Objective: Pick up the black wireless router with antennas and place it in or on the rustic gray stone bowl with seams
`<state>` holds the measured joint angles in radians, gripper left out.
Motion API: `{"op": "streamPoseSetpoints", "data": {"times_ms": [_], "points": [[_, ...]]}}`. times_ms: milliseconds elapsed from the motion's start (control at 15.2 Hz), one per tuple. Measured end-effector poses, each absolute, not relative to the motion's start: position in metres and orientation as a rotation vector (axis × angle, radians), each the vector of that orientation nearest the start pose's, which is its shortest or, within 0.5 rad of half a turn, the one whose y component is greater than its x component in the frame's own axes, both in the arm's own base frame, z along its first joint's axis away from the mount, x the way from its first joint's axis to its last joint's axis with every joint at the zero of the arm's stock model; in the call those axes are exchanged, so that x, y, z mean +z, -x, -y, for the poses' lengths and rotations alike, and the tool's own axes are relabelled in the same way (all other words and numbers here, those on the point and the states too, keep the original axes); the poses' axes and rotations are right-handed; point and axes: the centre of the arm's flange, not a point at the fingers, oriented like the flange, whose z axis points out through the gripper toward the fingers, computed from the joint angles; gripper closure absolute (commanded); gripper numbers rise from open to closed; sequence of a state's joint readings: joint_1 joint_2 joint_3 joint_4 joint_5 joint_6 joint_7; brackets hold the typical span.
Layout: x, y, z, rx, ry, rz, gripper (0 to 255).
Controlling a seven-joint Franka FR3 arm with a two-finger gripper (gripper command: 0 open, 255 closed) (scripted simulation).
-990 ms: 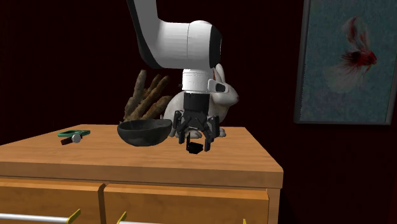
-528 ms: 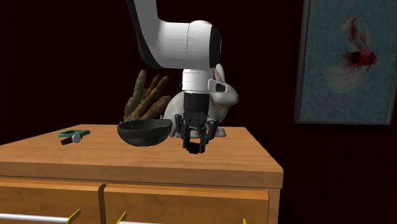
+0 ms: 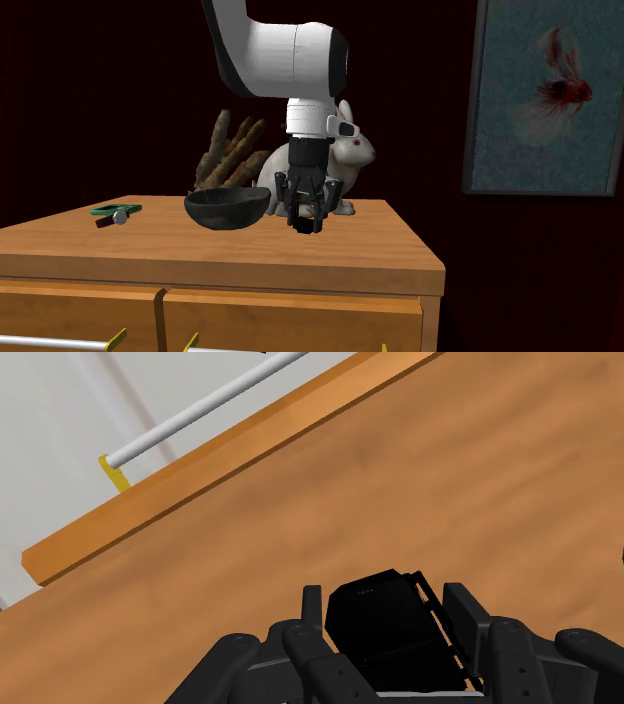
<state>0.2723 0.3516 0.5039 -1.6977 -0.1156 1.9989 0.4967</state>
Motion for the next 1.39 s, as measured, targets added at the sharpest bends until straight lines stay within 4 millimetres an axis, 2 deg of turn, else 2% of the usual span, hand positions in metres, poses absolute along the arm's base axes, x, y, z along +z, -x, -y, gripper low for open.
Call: {"op": "streamPoseSetpoints", "data": {"times_ms": [1386], "points": [[0.523, -0.485, -0.425, 0.063, 3.058, 0.466, 255]]}}
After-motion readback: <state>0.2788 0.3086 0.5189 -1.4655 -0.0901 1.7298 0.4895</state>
